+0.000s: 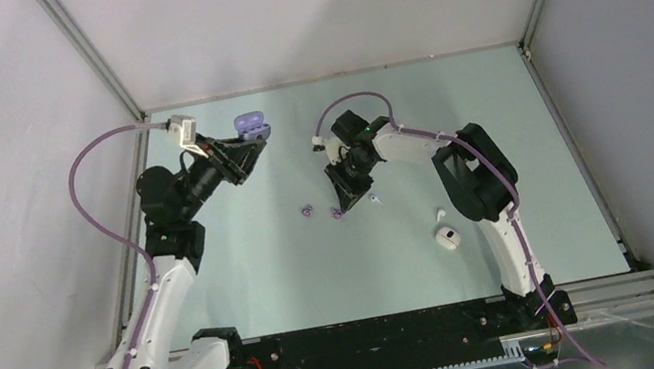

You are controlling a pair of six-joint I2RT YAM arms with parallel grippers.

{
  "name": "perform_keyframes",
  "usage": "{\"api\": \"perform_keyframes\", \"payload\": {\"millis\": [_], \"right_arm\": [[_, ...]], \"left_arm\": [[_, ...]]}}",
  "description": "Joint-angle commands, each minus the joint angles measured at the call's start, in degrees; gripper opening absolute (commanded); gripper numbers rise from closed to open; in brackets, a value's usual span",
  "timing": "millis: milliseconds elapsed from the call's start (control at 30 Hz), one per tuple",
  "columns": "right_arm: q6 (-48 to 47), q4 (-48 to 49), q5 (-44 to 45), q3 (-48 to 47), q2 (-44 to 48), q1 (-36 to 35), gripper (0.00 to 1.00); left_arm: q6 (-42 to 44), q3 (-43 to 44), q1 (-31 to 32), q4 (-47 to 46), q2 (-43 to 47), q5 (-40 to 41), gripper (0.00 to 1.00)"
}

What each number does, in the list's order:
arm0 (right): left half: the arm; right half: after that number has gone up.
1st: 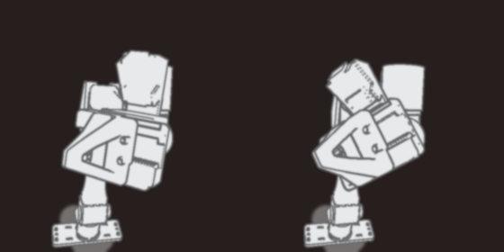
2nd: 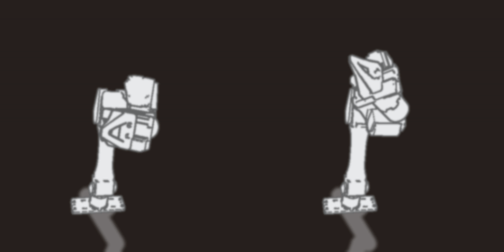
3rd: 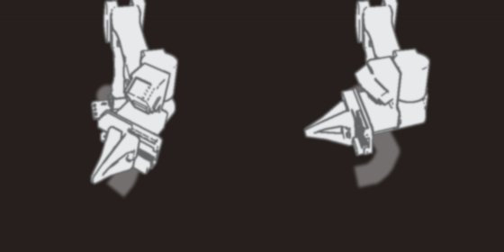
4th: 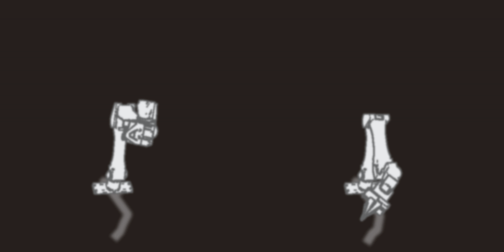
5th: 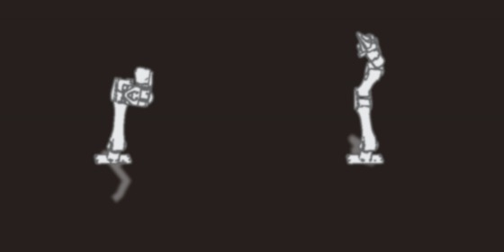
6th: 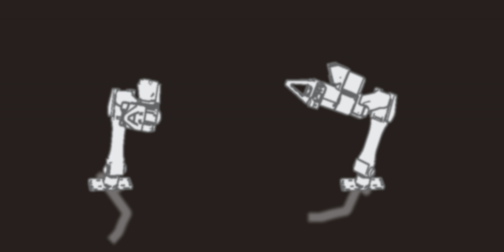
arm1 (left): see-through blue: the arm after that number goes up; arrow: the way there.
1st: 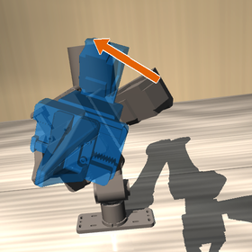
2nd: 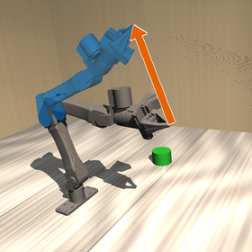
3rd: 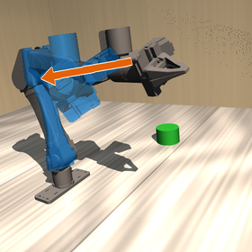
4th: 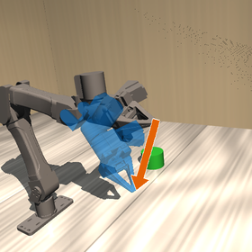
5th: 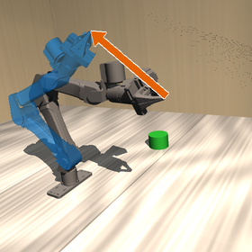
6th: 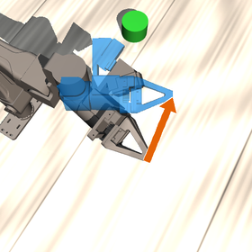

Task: Insert the wireless bluetooth earbuds into the charging case
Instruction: Pick up the earbud from the center of the board.

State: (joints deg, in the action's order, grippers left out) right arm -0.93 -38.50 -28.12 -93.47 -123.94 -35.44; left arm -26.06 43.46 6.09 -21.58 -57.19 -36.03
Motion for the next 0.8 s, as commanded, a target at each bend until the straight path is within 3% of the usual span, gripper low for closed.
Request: {"api": "perform_keyframes", "payload": {"millis": [0, 767], "right_arm": [[3.13, 0.71, 1.83, -2.25, -1.11, -1.7, 0.24], [8.91, 0.09, 9.9, -4.42, -2.58, -3.03, 0.28]], "left_arm": [[-0.37, -0.82, -0.75, -0.64, 1.91, 1.42, 0.0], [-1.02, -2.28, -1.43, 0.19, 1.72, 1.85, 0.0]]}}
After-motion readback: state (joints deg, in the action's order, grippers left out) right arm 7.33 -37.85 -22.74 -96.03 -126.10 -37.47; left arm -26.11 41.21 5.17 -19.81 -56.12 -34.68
